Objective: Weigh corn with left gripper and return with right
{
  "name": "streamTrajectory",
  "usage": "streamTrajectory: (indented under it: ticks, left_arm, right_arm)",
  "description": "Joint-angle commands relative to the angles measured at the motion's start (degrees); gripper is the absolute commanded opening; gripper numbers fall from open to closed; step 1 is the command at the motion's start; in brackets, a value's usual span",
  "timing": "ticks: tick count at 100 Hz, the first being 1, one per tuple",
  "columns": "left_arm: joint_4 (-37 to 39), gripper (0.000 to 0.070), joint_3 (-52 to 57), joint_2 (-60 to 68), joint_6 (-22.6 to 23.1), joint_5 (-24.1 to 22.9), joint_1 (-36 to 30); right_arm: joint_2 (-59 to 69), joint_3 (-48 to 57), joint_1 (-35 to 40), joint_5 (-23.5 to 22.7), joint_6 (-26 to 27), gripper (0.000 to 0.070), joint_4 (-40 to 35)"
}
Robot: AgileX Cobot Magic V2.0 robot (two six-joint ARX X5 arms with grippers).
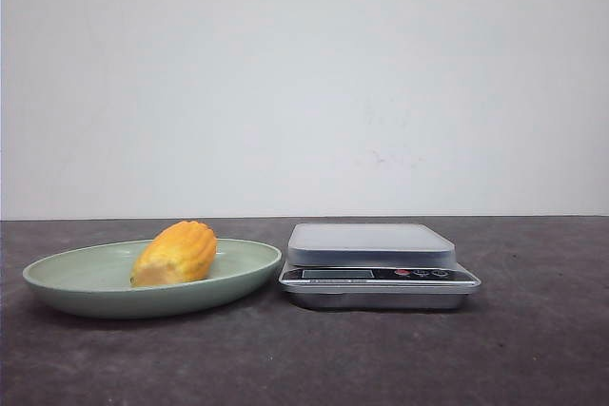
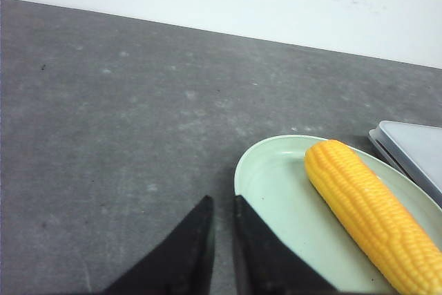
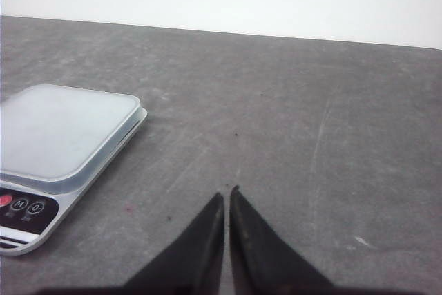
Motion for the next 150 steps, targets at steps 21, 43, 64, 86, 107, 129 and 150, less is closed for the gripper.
streamTrajectory:
  ticks: [21, 43, 64, 86, 107, 129, 150]
  left_arm:
    - [-0.37, 0.0, -1.01, -0.11, 0.59, -0.07, 0.07]
    - [-0.37, 0.0, -1.01, -0.11, 0.59, -0.07, 0.07]
    - [-0.39, 0.0, -1.01, -0.11, 0.59, -0.07, 0.07]
    - [-0.37, 0.0, -1.01, -0.11, 0.59, -0.07, 0.07]
    - [-0.37, 0.0, -1.01, -0.11, 0.59, -0.07, 0.07]
    - [-0.39, 0.0, -1.01, -0.11, 0.57, -0.09, 0.07]
    - [-0.24, 0.0, -1.01, -0.11, 0.57, -0.11, 0.07]
  right_arm:
    - [-0.04, -0.13, -0.09, -0.04, 0.22, 0.0007, 0.46]
    - [-0.04, -0.13, -0.09, -0.04, 0.22, 0.0007, 0.46]
    - [-0.04, -0.13, -0.09, -0.04, 0.22, 0.0007, 0.46]
    - [-0.04, -0.13, -0.09, -0.04, 0.22, 0.0007, 0.46]
    - [-0.04, -0.13, -0.09, -0.04, 0.2, 0.0007, 0.46]
    - [-0.04, -0.13, -0.09, -0.04, 0.24, 0.0007, 0.46]
    - [-0.04, -0.13, -0.02, -0.26, 1.92, 0.0007, 1.22]
